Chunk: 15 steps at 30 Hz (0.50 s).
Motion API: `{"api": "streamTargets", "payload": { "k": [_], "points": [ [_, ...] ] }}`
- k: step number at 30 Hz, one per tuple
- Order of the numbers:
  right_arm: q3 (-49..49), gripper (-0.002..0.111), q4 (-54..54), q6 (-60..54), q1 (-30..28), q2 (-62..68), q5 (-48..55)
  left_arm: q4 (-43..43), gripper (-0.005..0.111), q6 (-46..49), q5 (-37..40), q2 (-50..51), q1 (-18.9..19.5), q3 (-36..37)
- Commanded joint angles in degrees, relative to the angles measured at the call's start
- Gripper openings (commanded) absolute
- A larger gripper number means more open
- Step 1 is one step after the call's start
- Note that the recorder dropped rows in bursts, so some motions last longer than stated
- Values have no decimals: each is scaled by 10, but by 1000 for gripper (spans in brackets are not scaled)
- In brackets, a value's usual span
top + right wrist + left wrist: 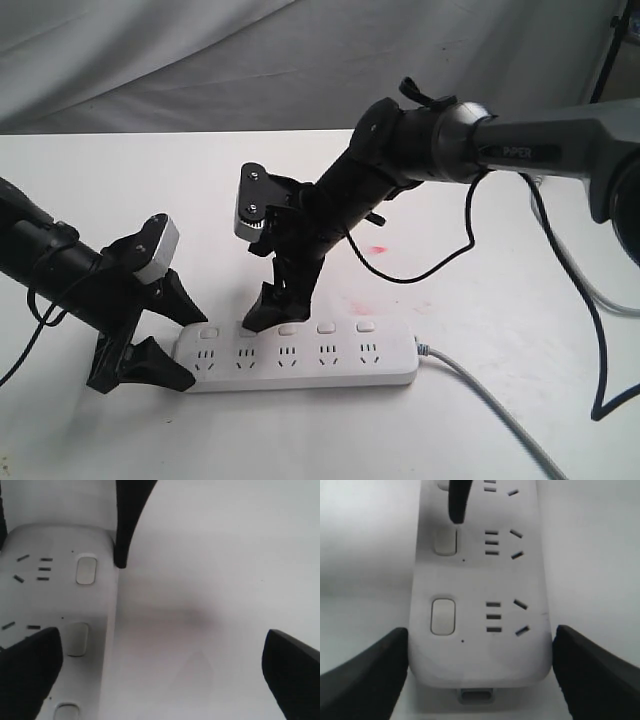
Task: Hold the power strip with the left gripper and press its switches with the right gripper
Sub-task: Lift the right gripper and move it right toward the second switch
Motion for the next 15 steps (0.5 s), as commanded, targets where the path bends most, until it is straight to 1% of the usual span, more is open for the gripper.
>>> {"api": "streamTargets", "payload": {
  "k": [1,11,15],
  "points": [
    [8,105,28,-16,2,-2,-6,12,50,3,1,2,-4,-1],
    [7,105,36,-21,3,-4,-26,12,50,3,1,2,-4,-1],
    [7,105,32,-24,19,-4,-39,12,50,3,1,2,-4,-1]
  ]
}}
